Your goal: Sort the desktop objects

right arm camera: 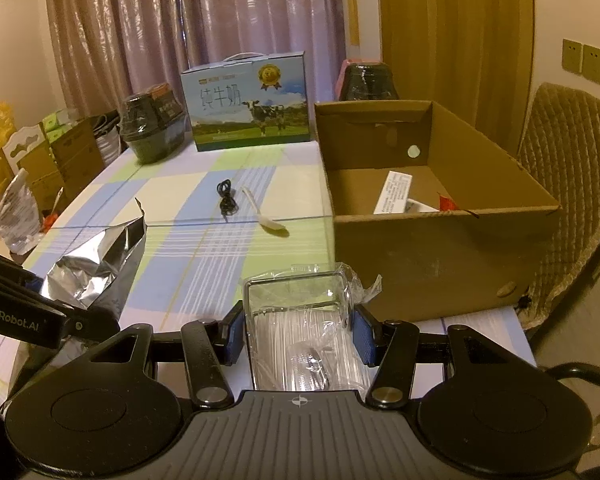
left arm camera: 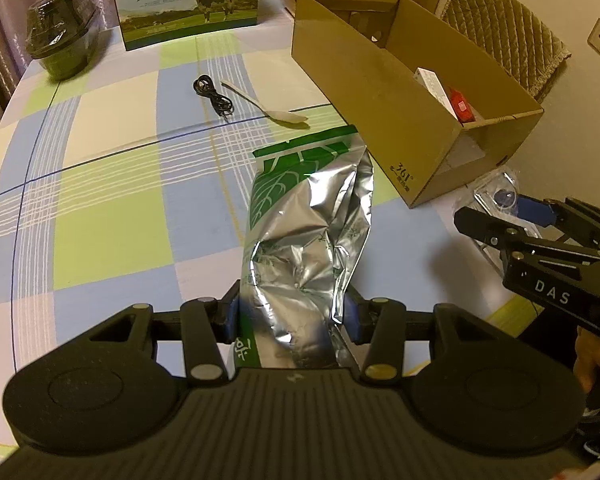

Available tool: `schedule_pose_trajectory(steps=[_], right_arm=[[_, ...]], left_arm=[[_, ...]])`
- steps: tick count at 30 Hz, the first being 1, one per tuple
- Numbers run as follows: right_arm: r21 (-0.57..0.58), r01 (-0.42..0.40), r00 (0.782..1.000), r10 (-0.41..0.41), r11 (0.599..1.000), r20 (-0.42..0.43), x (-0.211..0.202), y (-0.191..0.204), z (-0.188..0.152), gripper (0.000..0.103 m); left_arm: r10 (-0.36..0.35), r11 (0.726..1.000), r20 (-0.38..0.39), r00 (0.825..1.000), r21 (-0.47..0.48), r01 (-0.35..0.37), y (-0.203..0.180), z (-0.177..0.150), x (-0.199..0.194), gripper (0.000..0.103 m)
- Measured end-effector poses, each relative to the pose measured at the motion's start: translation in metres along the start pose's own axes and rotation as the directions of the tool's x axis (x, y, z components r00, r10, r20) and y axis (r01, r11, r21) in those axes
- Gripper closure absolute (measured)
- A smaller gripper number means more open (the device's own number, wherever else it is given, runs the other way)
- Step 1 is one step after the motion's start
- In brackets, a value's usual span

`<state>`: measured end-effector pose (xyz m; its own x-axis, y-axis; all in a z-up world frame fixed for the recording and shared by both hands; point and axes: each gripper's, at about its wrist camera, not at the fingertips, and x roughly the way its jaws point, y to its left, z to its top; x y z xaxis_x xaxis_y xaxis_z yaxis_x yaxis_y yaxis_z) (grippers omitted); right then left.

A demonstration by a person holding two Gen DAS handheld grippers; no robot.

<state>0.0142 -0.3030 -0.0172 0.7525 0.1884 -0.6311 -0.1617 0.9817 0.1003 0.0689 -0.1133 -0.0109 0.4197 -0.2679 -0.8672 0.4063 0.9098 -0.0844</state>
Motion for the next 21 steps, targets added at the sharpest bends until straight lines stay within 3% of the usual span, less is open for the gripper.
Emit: schedule_pose_trajectory(steps=[21], right_arm=[[0.039, 0.043, 0.998, -0.045, 0.998, 0.039, -0.021, -0.027, 0.009, 0.053]], left_arm=[[-0.023, 1.000, 0.012, 1.000, 0.019, 0.023, -0.020, 0.016, -0.003, 0.060]])
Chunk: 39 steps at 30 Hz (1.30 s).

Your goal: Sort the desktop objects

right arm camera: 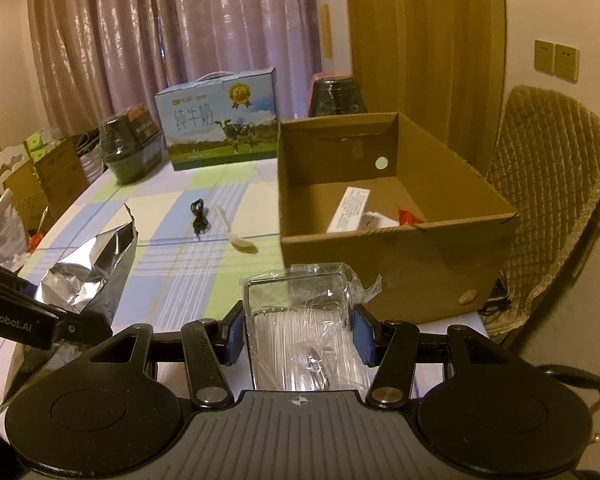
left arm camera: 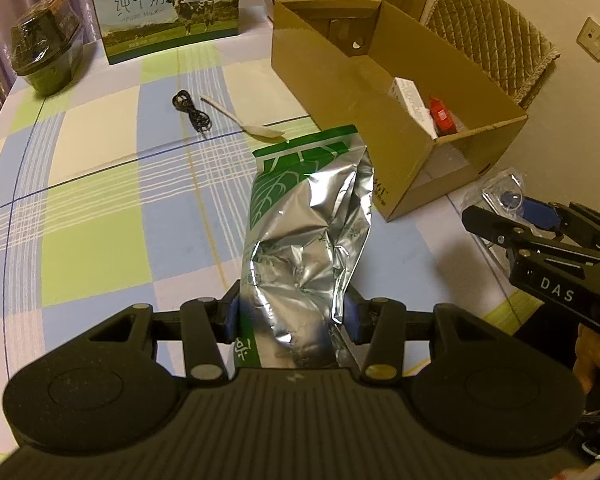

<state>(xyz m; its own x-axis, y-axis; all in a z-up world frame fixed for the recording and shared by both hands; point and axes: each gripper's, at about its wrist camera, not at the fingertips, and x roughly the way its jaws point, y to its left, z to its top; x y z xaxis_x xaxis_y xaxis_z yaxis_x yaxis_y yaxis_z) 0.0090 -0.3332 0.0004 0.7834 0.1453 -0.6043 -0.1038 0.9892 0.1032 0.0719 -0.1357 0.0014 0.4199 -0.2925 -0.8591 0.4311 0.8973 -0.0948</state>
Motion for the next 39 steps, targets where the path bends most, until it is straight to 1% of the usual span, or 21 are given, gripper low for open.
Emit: schedule_pose_trajectory(steps=[9, 19, 28, 39], right_arm=[[0.015, 0.023, 0.999, -0.024, 1.000, 0.043, -0.013, -0.019, 0.018, 0.053], [0.016, 0.046, 0.995, -0.047, 0.999, 0.092, -0.018, -0.043, 0.050, 0.053], [0.006, 0.037, 0.993, -0.037, 0.999, 0.108, -0.003, -0.060, 0.082, 0.053], [0.014, 0.036, 0.991, -0.038, 0.999, 0.128, 0.026, -0.078, 0.115, 0.053]], left_arm=[[-0.031, 0.999, 0.031, 0.999, 0.017, 0.030, -0.018, 0.024, -0.002, 0.060], [-0.075, 0.995, 0.070, 0.995, 0.063, 0.071, -0.049, 0.064, -0.004, 0.060], [-0.109, 0.992, 0.085, 0.990, 0.068, 0.103, -0.073, 0.099, 0.003, 0.060], [-0.129, 0.991, 0.096, 0.987, 0.056, 0.124, -0.084, 0.137, 0.021, 0.060]])
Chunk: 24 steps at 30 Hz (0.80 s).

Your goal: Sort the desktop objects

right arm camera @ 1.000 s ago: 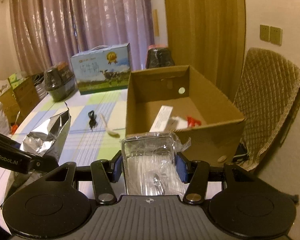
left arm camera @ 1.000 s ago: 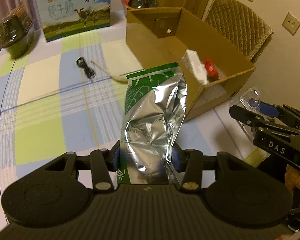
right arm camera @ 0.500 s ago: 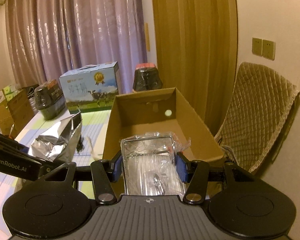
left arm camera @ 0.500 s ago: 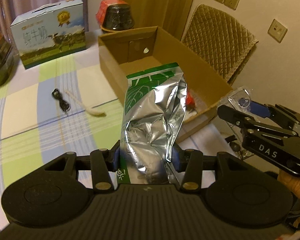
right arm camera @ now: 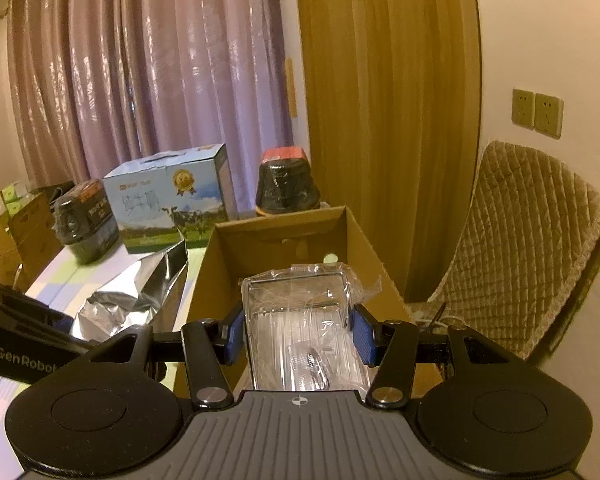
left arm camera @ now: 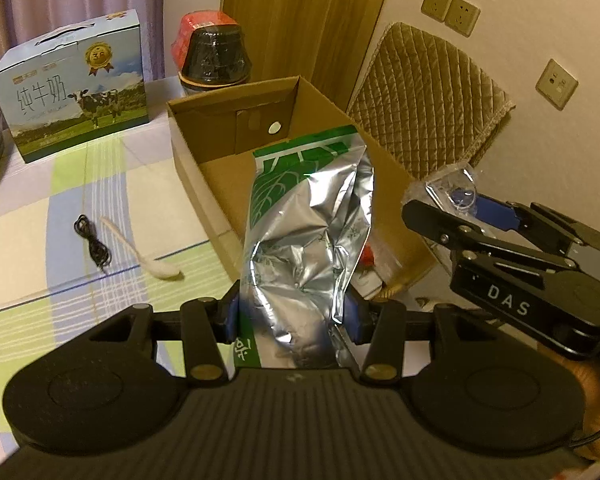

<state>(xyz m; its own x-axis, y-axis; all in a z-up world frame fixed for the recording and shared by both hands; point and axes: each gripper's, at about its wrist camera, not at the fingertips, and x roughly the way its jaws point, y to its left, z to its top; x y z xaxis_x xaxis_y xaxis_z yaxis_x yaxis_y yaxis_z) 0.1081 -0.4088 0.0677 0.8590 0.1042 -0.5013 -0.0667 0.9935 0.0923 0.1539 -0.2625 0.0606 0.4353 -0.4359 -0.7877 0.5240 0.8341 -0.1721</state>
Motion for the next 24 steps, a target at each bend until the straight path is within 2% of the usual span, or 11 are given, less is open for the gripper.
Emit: schedule_pose_trajectory(steps=[15, 24], right_arm=[[0.034, 0.006, 1.000, -0.005, 0.999, -0.028, 0.067, -0.027, 0.035, 0.053], [0.058, 0.041, 0.997, -0.037, 0.998, -0.063, 0.105, -0.047, 0.038, 0.053]], left_arm=[[-0.038, 0.997, 0.019, 0.999, -0.068, 0.040, 0.011, 0.067, 0.045, 0.060], [-0.055, 0.984, 0.010, 0.998, -0.171, 0.056, 0.033, 0.090, 0.084, 0.060]])
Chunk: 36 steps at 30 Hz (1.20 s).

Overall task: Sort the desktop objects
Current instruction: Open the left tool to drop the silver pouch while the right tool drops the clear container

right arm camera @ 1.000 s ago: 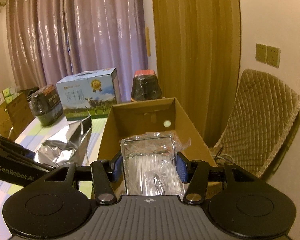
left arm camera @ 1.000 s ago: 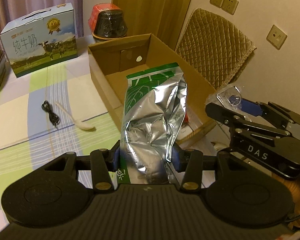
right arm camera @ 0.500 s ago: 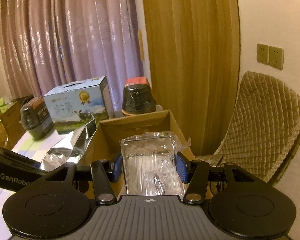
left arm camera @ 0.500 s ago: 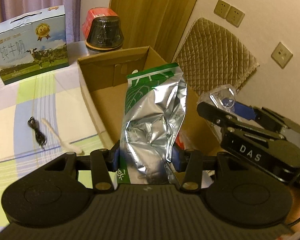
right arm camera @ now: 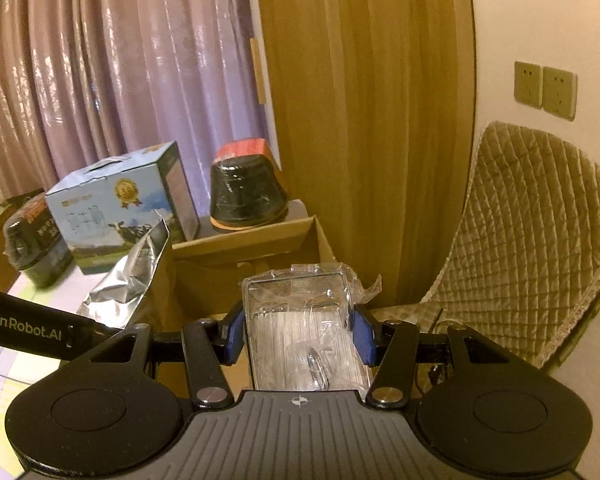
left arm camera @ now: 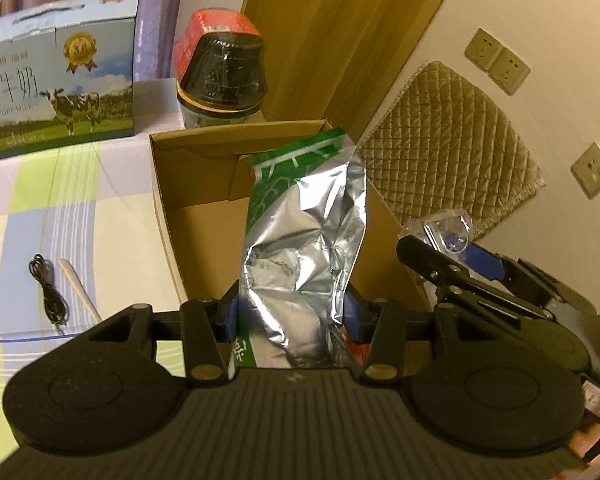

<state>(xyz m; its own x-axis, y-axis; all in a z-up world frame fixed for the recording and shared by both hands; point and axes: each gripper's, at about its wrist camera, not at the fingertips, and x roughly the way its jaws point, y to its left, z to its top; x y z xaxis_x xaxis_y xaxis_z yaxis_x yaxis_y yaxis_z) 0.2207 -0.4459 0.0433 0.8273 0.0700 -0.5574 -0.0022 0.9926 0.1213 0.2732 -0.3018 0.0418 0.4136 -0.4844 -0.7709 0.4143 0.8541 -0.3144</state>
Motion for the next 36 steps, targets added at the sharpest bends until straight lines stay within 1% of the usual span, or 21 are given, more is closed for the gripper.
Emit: schedule_pose_trajectory(steps=[7, 11, 14, 21, 25, 26, 27, 29, 30, 34, 36], right_arm=[[0.016, 0.002, 1.000, -0.001, 1.000, -0.025, 0.017, -0.007, -0.004, 0.053], [0.017, -0.005, 0.999, 0.006, 1.000, -0.033, 0.025, -0.007, -0.005, 0.053], [0.020, -0.008, 0.999, 0.009, 1.000, -0.039, 0.032, -0.006, -0.003, 0.053], [0.015, -0.024, 0.998, 0.025, 1.000, -0.058, 0.044, 0.001, -0.003, 0.053], [0.016, -0.031, 0.998, 0.032, 0.999, -0.054, 0.048, 0.007, 0.000, 0.052], [0.016, -0.038, 0.998, 0.039, 0.999, -0.054, 0.049, 0.008, 0.001, 0.047], [0.014, -0.044, 0.998, 0.045, 0.999, -0.049, 0.049, 0.010, 0.001, 0.035], [0.005, -0.052, 0.998, 0.052, 0.999, -0.031, 0.045, 0.013, 0.003, 0.026], [0.001, -0.054, 0.998, 0.054, 0.999, -0.028, 0.043, 0.015, 0.004, 0.026], [0.005, -0.052, 0.998, 0.052, 0.999, -0.017, 0.034, 0.017, 0.007, 0.025], [0.012, -0.050, 0.999, 0.050, 0.999, -0.011, 0.027, 0.016, 0.007, 0.024]], left_arm=[[-0.020, 0.999, -0.015, 1.000, -0.042, 0.019, 0.002, 0.010, 0.023, 0.060], [-0.001, 0.998, -0.015, 1.000, -0.056, 0.000, 0.004, 0.013, 0.030, 0.059], [0.027, 0.999, 0.000, 1.000, -0.046, -0.027, 0.007, 0.012, 0.028, 0.059], [0.039, 0.998, 0.021, 0.999, -0.048, -0.038, 0.018, 0.009, 0.015, 0.059], [0.044, 0.999, 0.040, 0.998, -0.031, -0.043, 0.019, 0.004, 0.004, 0.054], [0.045, 0.999, 0.044, 0.998, -0.028, -0.044, 0.020, 0.003, 0.002, 0.053], [0.047, 0.999, 0.047, 0.998, -0.027, -0.046, 0.020, 0.002, -0.001, 0.053], [0.053, 0.998, 0.052, 0.997, -0.028, -0.052, 0.023, -0.002, -0.005, 0.053], [0.055, 0.998, 0.056, 0.997, -0.032, -0.053, 0.025, -0.003, -0.007, 0.052], [0.065, 0.997, 0.078, 0.995, -0.040, -0.062, 0.033, -0.011, -0.019, 0.044], [0.078, 0.997, 0.085, 0.993, -0.036, -0.075, 0.036, -0.015, -0.025, 0.043]])
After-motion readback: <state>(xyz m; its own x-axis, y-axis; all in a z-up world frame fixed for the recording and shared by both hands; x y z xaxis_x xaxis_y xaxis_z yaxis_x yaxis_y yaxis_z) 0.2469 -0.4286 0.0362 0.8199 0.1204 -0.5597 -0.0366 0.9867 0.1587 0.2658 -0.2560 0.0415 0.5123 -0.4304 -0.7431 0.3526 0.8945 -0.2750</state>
